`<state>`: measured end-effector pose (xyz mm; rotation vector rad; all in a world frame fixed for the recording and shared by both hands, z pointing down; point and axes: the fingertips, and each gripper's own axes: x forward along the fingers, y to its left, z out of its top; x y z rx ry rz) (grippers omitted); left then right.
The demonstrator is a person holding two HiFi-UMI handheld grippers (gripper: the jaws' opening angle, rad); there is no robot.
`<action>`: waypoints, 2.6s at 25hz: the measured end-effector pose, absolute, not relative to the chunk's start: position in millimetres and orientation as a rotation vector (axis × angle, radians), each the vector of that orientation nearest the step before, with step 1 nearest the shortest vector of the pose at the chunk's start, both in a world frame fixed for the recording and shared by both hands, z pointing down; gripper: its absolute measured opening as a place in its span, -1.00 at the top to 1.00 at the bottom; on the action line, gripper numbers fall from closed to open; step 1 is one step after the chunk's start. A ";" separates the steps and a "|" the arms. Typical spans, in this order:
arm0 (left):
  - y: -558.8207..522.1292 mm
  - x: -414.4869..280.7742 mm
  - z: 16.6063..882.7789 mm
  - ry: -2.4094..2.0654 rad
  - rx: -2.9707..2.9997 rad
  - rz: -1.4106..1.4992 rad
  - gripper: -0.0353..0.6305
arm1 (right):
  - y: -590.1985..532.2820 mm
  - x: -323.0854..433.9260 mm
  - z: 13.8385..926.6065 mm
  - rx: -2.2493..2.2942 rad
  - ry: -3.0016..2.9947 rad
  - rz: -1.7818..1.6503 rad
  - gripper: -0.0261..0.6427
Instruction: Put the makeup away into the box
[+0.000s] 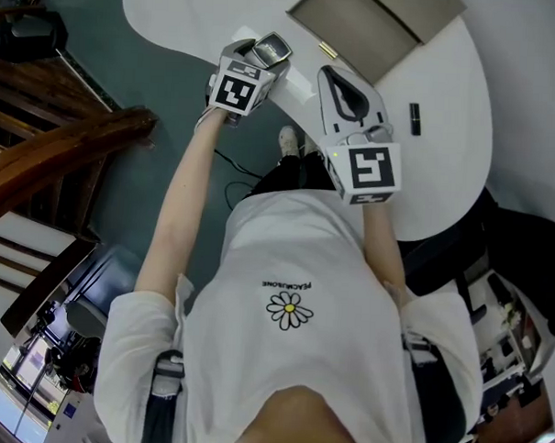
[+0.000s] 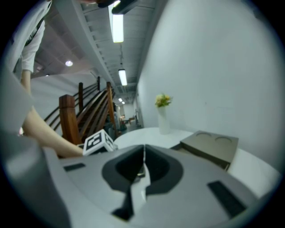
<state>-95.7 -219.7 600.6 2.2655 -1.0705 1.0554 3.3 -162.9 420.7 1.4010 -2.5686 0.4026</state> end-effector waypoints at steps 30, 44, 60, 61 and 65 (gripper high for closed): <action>-193.5 -81.9 382.4 -1.639 2.480 0.373 -0.14 | -150.5 -12.0 369.7 1.496 -2.544 0.182 0.83; -159.0 -97.6 360.3 -1.774 2.458 0.319 -0.14 | -142.4 -32.2 364.7 1.425 -2.617 0.201 0.83; -161.2 -94.0 344.3 -1.817 2.498 0.345 -0.14 | -143.6 -21.3 369.1 1.468 -2.631 0.255 0.83; -162.6 -92.6 342.8 -1.813 2.514 0.359 -0.14 | -144.2 -21.2 368.9 1.480 -2.636 0.284 0.83; -172.9 -82.8 337.2 -1.780 2.571 0.390 -0.14 | -144.7 -16.7 377.4 1.489 -2.638 0.325 0.83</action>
